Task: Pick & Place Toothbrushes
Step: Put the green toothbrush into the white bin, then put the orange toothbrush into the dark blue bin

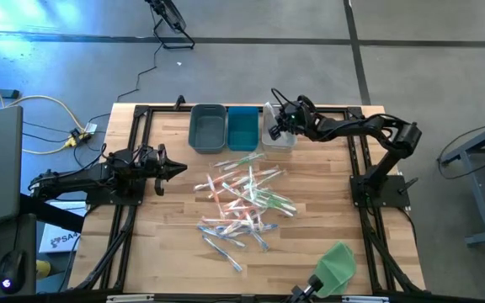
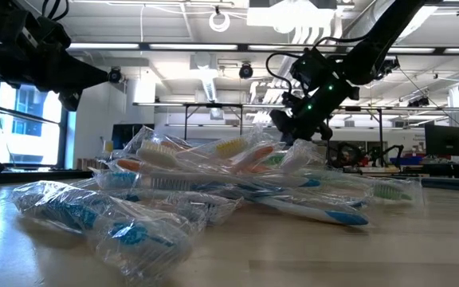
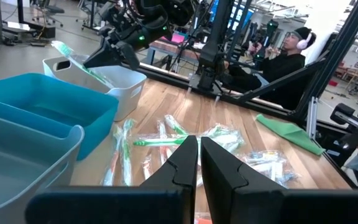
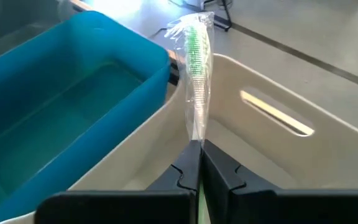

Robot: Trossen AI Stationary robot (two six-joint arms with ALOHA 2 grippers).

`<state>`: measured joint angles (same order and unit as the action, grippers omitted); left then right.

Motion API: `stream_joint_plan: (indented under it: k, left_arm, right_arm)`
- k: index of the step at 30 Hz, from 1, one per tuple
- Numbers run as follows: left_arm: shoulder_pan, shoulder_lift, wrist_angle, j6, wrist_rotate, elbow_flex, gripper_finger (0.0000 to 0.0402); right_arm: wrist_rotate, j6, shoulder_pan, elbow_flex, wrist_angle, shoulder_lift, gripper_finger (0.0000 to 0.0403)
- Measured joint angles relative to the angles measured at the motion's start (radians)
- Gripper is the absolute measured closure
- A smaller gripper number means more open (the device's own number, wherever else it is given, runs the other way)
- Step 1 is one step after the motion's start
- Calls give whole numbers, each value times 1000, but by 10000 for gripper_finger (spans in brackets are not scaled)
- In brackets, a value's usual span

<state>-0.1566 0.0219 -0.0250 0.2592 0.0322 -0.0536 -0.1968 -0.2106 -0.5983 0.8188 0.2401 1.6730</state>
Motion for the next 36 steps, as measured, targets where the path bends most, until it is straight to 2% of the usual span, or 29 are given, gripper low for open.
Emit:
stream_joint_plan:
  k: [14,18,30,36]
  left_arm:
    - [0,0,0,-26,0,0,382]
    - [0,0,0,-26,0,0,382]
    - [0,0,0,-27,0,0,382]
    - [0,0,-1,-27,0,0,382]
  right_arm:
    - [16,6,0,0,-1,0,400]
    - [-42,9,1,0,-1,0,396]
    - [-59,26,9,-1,-7,-14,301]
    - [-58,41,37,-1,-3,-112,292]
